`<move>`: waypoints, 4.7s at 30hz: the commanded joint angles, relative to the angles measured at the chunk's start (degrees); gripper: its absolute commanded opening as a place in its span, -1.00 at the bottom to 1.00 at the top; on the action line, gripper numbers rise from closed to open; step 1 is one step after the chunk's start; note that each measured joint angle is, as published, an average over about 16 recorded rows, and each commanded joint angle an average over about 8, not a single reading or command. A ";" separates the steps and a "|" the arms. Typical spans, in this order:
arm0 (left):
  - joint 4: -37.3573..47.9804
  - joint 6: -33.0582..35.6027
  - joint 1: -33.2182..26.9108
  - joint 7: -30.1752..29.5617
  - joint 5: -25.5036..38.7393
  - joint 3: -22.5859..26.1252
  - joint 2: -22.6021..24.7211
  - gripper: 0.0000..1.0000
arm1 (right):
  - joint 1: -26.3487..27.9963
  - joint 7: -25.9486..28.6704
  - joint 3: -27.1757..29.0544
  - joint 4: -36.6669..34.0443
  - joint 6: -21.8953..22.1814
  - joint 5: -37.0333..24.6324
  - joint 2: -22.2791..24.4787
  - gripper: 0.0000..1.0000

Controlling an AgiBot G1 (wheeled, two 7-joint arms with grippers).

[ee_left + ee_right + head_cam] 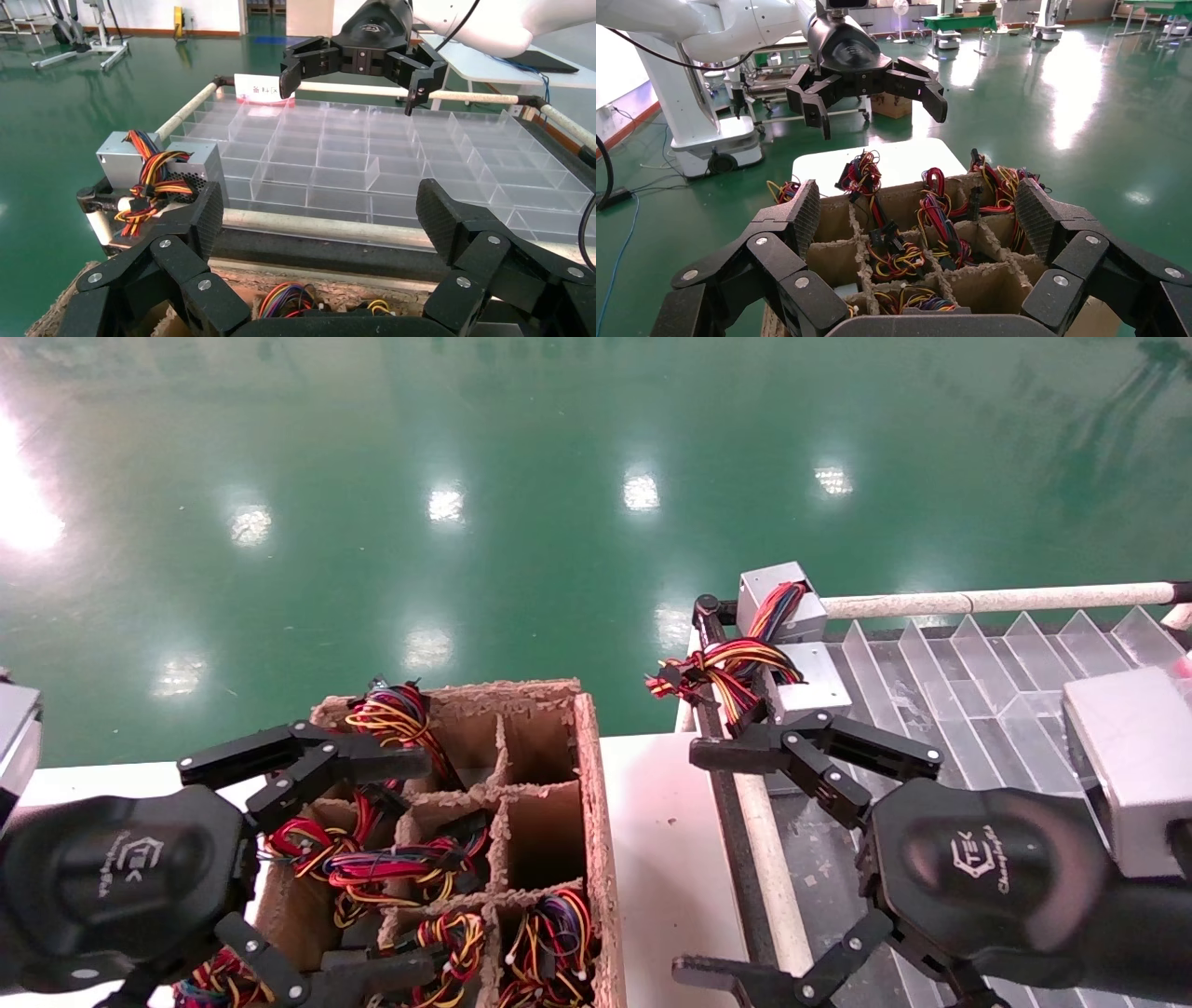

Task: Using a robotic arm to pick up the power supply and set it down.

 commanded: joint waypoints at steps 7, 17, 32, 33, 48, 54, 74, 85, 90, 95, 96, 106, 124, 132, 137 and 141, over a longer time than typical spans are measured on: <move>0.00 0.00 0.00 0.00 0.00 0.00 0.00 1.00 | 0.00 0.00 0.00 0.00 0.00 0.00 0.00 1.00; 0.00 0.00 0.00 0.00 0.00 0.00 0.00 0.95 | 0.00 0.00 0.00 0.00 0.00 0.00 0.00 1.00; 0.02 0.01 -0.01 0.00 0.00 0.01 0.00 -1.00 | 0.99 -0.88 -0.69 -1.38 0.60 -1.48 -1.54 1.00; 0.02 0.01 -0.01 0.01 0.00 0.01 0.00 -1.00 | 1.33 -1.15 -0.94 -1.90 0.71 -1.95 -2.05 1.00; 0.03 0.01 -0.02 0.01 -0.01 0.02 0.00 -1.00 | 13.19 -9.84 -7.89 -19.64 -2.56 -13.34 -14.33 1.00; 0.03 0.01 -0.02 0.01 -0.01 0.02 0.00 -1.00 | 18.25 -17.53 -11.12 -31.86 -3.41 -17.58 -21.66 1.00; 0.03 0.01 -0.02 0.02 -0.01 0.03 0.00 -1.00 | 30.16 -38.05 -14.74 -62.40 8.77 -25.03 -39.93 -1.00; 0.03 0.01 -0.02 0.02 -0.02 0.04 0.00 -1.00 | 30.08 -38.85 -15.65 -62.76 12.77 -23.75 -43.04 -1.00; 0.03 0.01 -0.02 0.02 -0.02 0.04 0.00 -1.00 | 28.79 -37.36 -17.50 -59.56 14.09 -22.36 -43.33 -1.00; 0.03 0.01 -0.02 0.02 -0.02 0.04 -0.01 -1.00 | 27.46 -35.41 -20.34 -56.04 16.69 -20.39 -43.48 -1.00; 0.03 0.00 -0.02 0.02 -0.02 0.04 -0.01 -1.00 | 27.21 -35.01 -21.00 -55.37 17.30 -19.93 -43.50 -1.00; 0.03 0.00 -0.03 0.03 -0.03 0.05 -0.01 -1.00 | 25.60 -31.59 -29.05 -49.36 23.95 -14.51 -43.61 -1.00; 0.03 0.00 -0.03 0.03 -0.03 0.06 -0.01 -1.00 | 26.22 -32.28 -41.67 -45.99 32.67 -4.03 -43.34 -1.00; 0.03 0.00 -0.03 0.03 -0.04 0.06 -0.01 -1.00 | 27.37 -32.99 -41.60 -48.74 29.72 2.95 -42.81 -1.00; 0.03 0.00 -0.03 0.03 -0.04 0.06 -0.01 -1.00 | 27.73 -33.10 -39.89 -51.35 25.08 7.93 -42.33 -1.00; 0.03 0.00 -0.03 0.03 -0.04 0.07 -0.01 -1.00 | 28.10 -32.93 -38.03 -53.41 20.02 11.89 -41.75 -1.00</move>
